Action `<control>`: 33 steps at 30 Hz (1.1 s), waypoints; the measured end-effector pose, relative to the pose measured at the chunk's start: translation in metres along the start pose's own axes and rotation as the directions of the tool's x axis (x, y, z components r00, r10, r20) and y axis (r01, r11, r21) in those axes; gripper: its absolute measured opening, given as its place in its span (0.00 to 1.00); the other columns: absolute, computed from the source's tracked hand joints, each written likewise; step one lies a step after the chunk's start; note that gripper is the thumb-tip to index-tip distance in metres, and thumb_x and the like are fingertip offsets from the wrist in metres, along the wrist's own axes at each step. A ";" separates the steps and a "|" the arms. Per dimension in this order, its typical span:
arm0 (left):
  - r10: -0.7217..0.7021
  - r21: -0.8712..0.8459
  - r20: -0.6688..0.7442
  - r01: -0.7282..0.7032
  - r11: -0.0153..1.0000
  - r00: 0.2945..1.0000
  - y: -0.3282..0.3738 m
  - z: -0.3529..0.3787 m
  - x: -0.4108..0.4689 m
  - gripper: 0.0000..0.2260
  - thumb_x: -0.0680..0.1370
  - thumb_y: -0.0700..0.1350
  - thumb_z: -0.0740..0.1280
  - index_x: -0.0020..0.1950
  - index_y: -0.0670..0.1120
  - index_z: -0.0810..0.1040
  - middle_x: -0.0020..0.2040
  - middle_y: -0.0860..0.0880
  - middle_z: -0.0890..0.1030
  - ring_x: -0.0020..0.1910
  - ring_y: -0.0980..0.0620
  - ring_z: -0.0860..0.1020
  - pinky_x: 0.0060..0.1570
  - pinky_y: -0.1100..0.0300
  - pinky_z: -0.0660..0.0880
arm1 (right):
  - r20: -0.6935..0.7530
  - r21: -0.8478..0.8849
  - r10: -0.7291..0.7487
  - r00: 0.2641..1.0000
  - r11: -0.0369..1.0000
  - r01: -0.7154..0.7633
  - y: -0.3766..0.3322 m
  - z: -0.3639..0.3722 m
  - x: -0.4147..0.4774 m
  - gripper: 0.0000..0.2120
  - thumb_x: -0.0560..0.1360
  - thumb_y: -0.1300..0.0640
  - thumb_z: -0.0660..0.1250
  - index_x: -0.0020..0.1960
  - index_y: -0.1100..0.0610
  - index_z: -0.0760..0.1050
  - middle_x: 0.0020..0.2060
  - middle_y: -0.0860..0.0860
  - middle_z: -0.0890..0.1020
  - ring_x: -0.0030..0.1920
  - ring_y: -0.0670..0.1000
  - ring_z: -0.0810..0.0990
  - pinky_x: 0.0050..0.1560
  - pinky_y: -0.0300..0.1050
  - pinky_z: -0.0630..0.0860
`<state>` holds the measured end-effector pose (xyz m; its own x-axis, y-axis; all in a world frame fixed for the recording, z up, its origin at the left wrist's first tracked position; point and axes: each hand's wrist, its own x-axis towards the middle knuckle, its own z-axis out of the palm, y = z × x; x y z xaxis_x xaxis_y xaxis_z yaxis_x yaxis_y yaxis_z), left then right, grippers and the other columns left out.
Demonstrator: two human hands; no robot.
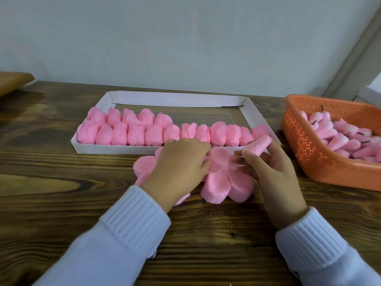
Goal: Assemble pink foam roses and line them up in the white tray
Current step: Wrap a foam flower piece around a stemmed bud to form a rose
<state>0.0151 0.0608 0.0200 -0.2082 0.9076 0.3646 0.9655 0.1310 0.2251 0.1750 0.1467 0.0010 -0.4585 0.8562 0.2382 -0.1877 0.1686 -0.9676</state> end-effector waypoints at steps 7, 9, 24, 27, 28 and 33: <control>-0.008 -0.075 -0.118 0.000 0.997 0.993 -0.001 0.011 -0.009 0.05 0.77 0.47 0.64 0.51 0.51 0.78 0.43 0.53 0.82 0.45 0.49 0.78 0.51 0.52 0.67 | -0.005 0.017 -0.001 1.000 1.000 0.001 0.002 0.000 0.000 0.08 0.72 0.58 0.67 0.49 0.61 0.76 0.40 0.57 0.85 0.43 0.55 0.85 0.43 0.43 0.80; 0.001 -0.072 -0.145 -0.011 0.997 0.989 -0.001 0.011 -0.010 0.04 0.77 0.47 0.65 0.50 0.50 0.78 0.41 0.52 0.82 0.43 0.48 0.78 0.50 0.53 0.67 | -0.009 0.028 0.003 1.000 1.000 -0.002 0.002 0.000 0.000 0.09 0.72 0.58 0.67 0.49 0.62 0.76 0.40 0.58 0.85 0.43 0.55 0.85 0.43 0.43 0.80; -0.084 -0.357 -0.193 0.009 0.934 0.978 0.000 0.009 -0.012 0.05 0.74 0.42 0.71 0.41 0.45 0.76 0.39 0.54 0.76 0.41 0.53 0.72 0.44 0.58 0.68 | -0.104 0.010 -0.088 0.991 0.996 0.090 0.004 0.000 -0.001 0.08 0.72 0.54 0.69 0.50 0.54 0.77 0.45 0.54 0.85 0.48 0.53 0.85 0.44 0.42 0.80; -0.199 -0.613 -0.182 0.047 0.789 0.963 0.007 0.006 -0.014 0.08 0.75 0.42 0.70 0.39 0.48 0.72 0.35 0.52 0.78 0.34 0.55 0.74 0.36 0.63 0.70 | -0.104 -0.058 -0.201 0.974 0.979 0.195 0.002 -0.002 -0.001 0.08 0.73 0.51 0.69 0.50 0.53 0.77 0.47 0.54 0.84 0.49 0.53 0.84 0.48 0.46 0.81; -0.237 -0.684 -0.161 0.065 0.727 0.958 0.010 0.006 -0.015 0.09 0.75 0.42 0.70 0.39 0.49 0.71 0.34 0.52 0.78 0.33 0.56 0.74 0.35 0.65 0.71 | -0.098 -0.079 -0.228 0.969 0.972 0.221 0.003 -0.003 -0.001 0.08 0.73 0.51 0.69 0.50 0.53 0.77 0.46 0.53 0.84 0.48 0.52 0.83 0.49 0.48 0.80; -0.389 -0.880 0.148 0.301 0.368 0.909 0.021 0.005 -0.015 0.09 0.78 0.45 0.66 0.38 0.49 0.71 0.34 0.54 0.72 0.33 0.60 0.70 0.35 0.66 0.68 | -0.027 -0.048 -0.311 0.950 0.950 0.310 0.001 -0.003 -0.001 0.05 0.73 0.52 0.71 0.49 0.49 0.78 0.47 0.47 0.82 0.52 0.50 0.81 0.52 0.45 0.78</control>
<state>0.0397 0.0523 0.0148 -0.5415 0.8334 0.1102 0.1554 -0.0296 0.9874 0.1779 0.1472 -0.0005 -0.3537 0.7739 0.5253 -0.2785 0.4490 -0.8490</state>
